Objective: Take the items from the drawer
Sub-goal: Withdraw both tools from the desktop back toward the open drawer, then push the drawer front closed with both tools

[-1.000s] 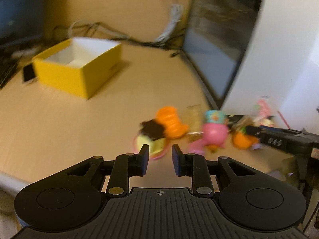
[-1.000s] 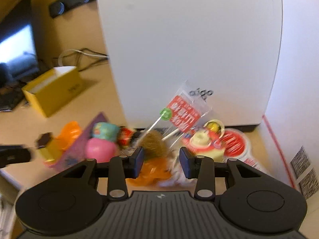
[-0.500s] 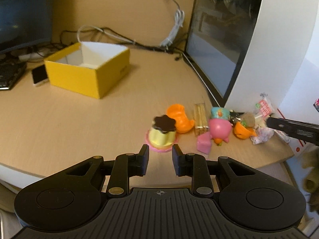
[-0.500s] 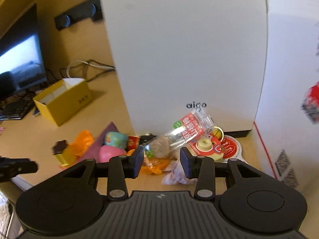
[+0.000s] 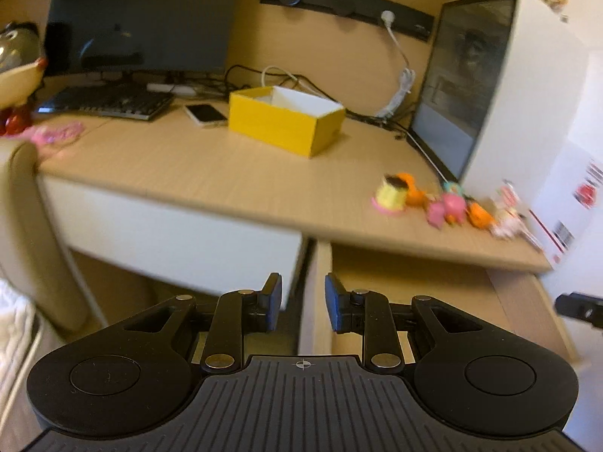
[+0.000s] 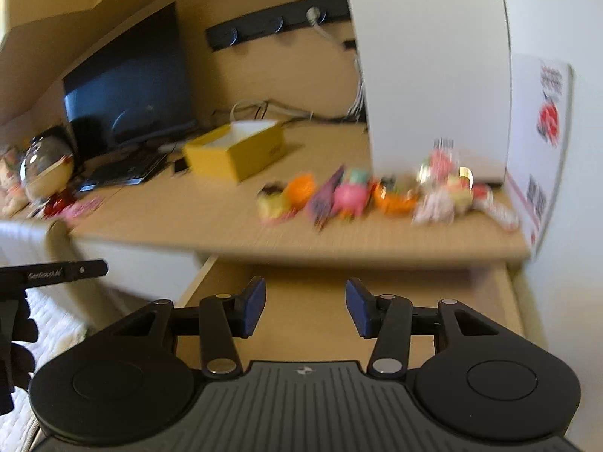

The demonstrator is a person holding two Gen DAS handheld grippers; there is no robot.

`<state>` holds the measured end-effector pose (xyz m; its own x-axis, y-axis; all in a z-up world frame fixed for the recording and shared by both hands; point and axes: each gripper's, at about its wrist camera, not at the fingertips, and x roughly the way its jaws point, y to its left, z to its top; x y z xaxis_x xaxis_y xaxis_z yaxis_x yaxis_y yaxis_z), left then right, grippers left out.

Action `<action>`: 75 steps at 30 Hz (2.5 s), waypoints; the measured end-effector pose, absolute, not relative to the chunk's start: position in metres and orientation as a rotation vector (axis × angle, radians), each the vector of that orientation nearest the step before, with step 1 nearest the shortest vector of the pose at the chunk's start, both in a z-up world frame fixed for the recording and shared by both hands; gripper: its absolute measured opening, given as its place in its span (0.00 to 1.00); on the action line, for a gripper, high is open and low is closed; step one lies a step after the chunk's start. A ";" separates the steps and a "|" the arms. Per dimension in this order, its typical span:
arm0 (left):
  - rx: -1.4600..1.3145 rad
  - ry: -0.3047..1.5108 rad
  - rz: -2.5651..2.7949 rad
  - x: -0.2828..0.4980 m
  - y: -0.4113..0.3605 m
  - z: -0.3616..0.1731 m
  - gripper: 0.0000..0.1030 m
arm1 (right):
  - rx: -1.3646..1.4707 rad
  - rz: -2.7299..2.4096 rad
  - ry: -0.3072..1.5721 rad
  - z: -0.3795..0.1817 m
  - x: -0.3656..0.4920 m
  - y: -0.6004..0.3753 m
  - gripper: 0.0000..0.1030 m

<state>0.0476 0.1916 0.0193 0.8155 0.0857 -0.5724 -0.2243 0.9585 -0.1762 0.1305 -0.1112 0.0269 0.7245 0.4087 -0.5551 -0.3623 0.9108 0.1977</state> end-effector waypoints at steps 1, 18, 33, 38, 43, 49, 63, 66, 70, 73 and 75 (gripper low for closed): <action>-0.242 0.597 0.157 0.035 0.185 0.015 0.27 | 0.077 0.424 0.638 0.024 0.114 -0.110 0.47; -0.108 0.618 0.041 -0.003 0.063 -0.091 0.27 | -0.026 0.144 0.659 -0.101 0.011 -0.133 0.55; -0.098 0.530 0.038 0.011 0.054 -0.126 0.27 | 0.012 0.089 0.575 -0.154 0.043 -0.160 0.55; -0.113 0.546 0.047 0.019 0.055 -0.123 0.27 | 0.033 0.086 0.573 -0.150 0.049 -0.158 0.55; -0.135 0.571 0.061 0.034 0.057 -0.121 0.28 | 0.021 0.092 0.570 -0.141 0.057 -0.153 0.55; -0.142 0.601 0.075 0.065 0.058 -0.119 0.28 | 0.025 0.089 0.584 -0.136 0.085 -0.152 0.55; -0.142 0.652 0.096 0.149 0.065 -0.119 0.28 | 0.000 0.088 0.611 -0.124 0.166 -0.144 0.55; -0.149 0.654 0.097 0.169 0.068 -0.121 0.28 | -0.005 0.093 0.612 -0.125 0.185 -0.142 0.55; -0.155 0.659 0.106 0.192 0.068 -0.125 0.28 | 0.000 0.090 0.624 -0.125 0.211 -0.139 0.55; -0.163 0.659 0.111 0.209 0.067 -0.127 0.28 | 0.002 0.093 0.621 -0.126 0.228 -0.138 0.55; -0.161 0.657 0.112 0.219 0.066 -0.127 0.28 | 0.000 0.097 0.622 -0.127 0.237 -0.137 0.55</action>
<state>0.2190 0.0664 -0.1269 0.7868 0.0525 -0.6150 -0.1540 0.9816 -0.1132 0.2374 -0.1370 -0.1275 0.8085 0.0903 -0.5816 -0.0905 0.9955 0.0287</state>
